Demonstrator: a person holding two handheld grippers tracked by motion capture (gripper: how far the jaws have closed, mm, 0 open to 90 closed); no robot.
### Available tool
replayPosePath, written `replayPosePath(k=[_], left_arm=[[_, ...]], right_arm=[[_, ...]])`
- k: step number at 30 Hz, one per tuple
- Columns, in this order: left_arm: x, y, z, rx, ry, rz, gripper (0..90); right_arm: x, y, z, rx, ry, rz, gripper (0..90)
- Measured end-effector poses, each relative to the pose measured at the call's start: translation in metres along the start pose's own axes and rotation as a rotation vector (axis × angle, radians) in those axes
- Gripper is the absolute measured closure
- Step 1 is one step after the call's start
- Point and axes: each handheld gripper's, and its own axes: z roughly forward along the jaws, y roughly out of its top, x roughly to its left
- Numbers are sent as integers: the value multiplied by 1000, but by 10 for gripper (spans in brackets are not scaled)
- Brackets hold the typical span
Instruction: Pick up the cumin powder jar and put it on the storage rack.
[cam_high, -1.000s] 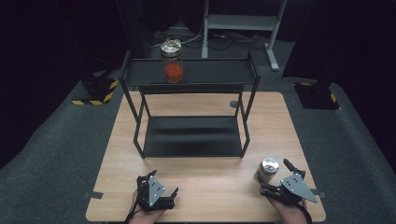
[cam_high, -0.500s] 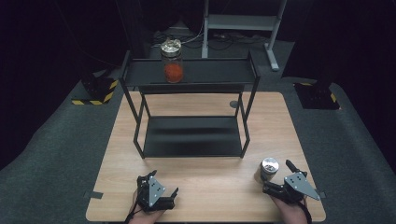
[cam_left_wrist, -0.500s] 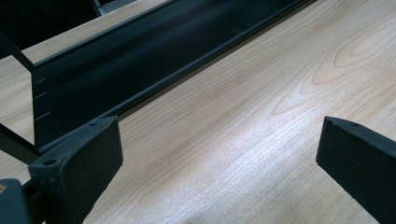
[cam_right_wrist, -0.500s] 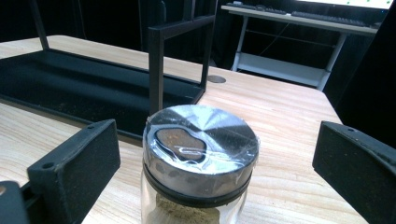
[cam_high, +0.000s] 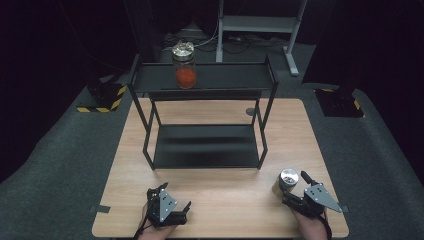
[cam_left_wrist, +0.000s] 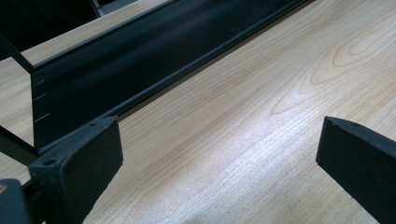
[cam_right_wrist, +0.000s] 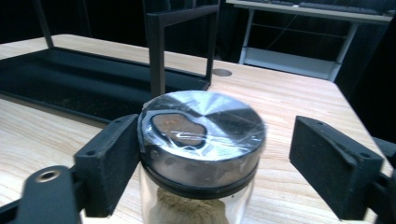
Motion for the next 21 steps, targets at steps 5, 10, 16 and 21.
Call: replayPosePath(k=[5, 10, 16, 21], left_arm=[[0, 0, 0, 1, -1, 4, 8], [0, 0, 0, -2, -2, 6, 8], [1, 0, 0, -2, -7, 7, 8], [2, 0, 0, -2, -13, 4, 8]], right_arm=[[-3, -2, 2, -7, 28, 11, 292], [-2, -4, 3, -16, 32, 18, 335], [-1, -5, 3, -20, 27, 21, 340], [1, -4, 3, -19, 21, 21, 341]])
